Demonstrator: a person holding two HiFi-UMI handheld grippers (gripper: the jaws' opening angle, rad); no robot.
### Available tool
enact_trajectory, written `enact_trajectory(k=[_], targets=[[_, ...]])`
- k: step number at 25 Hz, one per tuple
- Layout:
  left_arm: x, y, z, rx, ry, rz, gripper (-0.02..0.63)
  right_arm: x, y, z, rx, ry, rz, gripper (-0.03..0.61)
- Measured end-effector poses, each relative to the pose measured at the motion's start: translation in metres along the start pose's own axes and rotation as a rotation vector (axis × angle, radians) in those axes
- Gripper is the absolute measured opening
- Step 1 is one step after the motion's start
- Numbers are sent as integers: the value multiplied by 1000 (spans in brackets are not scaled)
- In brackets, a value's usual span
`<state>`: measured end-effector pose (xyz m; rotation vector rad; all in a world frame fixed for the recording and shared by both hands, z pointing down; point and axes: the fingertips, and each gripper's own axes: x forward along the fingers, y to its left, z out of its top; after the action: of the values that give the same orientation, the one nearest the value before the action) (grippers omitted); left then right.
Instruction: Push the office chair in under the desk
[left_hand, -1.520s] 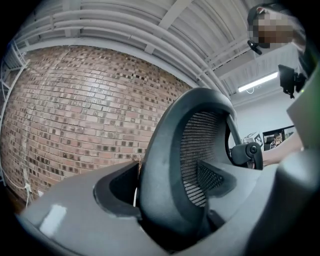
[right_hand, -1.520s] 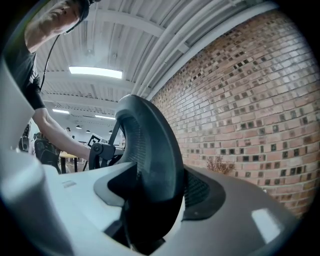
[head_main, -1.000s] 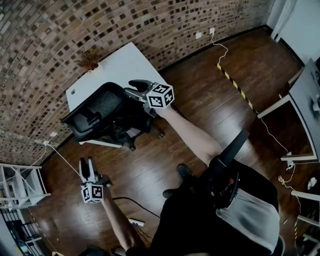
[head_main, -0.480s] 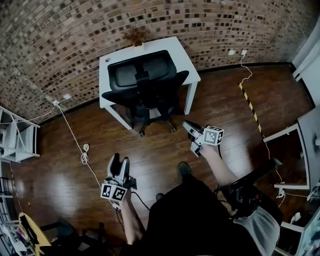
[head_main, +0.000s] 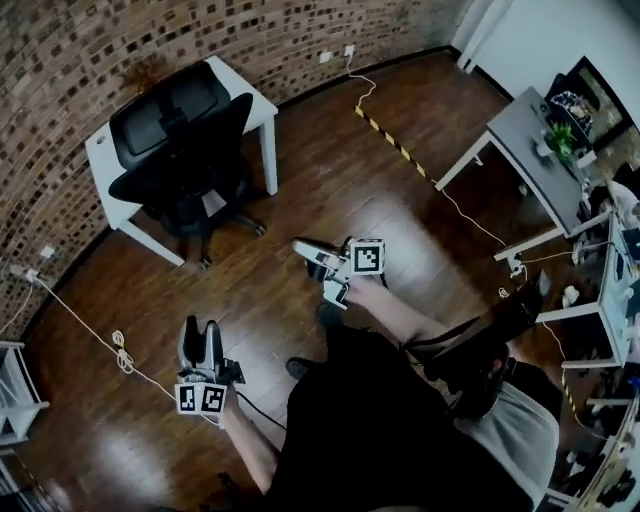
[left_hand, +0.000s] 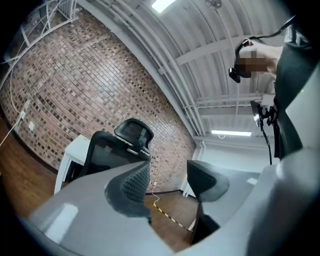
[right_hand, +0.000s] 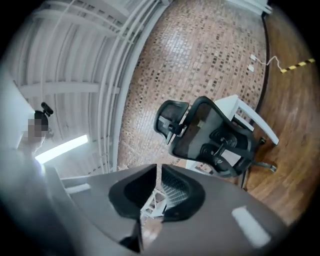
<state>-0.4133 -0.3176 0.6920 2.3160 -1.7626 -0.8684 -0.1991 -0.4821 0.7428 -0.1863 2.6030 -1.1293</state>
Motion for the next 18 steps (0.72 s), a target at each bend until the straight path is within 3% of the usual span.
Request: enact_trajectory(k=[2, 9, 13, 18], targets=[[3, -33, 1, 5, 11, -9, 327, -19, 23, 7, 22, 10, -17, 20], [-1, -139, 48, 60, 7, -40, 327, -53, 134, 33, -86, 40, 69, 20], [9, -193, 43, 79, 5, -24, 327, -83, 162, 50, -149, 79, 104, 20], [26, -229, 33, 109, 36, -48, 327, -110, 173, 67, -225, 78, 132, 14]])
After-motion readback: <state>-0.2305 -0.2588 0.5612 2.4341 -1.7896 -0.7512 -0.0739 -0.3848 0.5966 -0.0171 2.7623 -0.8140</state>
